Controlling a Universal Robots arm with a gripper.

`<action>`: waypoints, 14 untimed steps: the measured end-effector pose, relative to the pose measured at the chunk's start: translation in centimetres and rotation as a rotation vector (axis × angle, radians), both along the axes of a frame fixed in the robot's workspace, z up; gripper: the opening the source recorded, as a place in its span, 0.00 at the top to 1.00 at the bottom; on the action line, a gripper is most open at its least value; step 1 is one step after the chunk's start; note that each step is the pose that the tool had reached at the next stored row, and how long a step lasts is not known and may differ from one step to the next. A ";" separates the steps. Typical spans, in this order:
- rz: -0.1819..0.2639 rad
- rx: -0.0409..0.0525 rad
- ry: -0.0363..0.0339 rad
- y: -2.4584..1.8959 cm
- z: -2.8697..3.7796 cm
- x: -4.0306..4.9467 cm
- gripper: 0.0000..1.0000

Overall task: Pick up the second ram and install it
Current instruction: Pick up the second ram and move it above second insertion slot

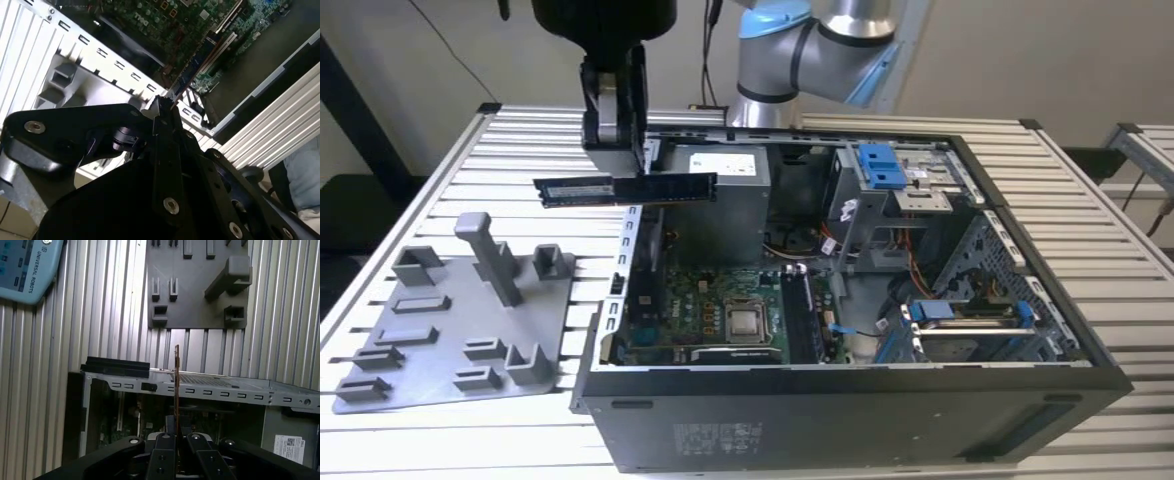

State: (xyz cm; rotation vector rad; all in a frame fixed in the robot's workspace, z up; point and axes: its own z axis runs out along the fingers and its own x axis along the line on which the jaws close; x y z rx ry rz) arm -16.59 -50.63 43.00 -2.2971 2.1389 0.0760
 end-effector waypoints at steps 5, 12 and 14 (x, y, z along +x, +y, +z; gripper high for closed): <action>0.000 0.0000 0.0000 0.00 0.00 0.35 0.86; 0.000 0.0000 0.0000 0.00 0.00 1.15 0.86; 0.000 0.0000 0.0000 0.00 0.00 1.43 0.86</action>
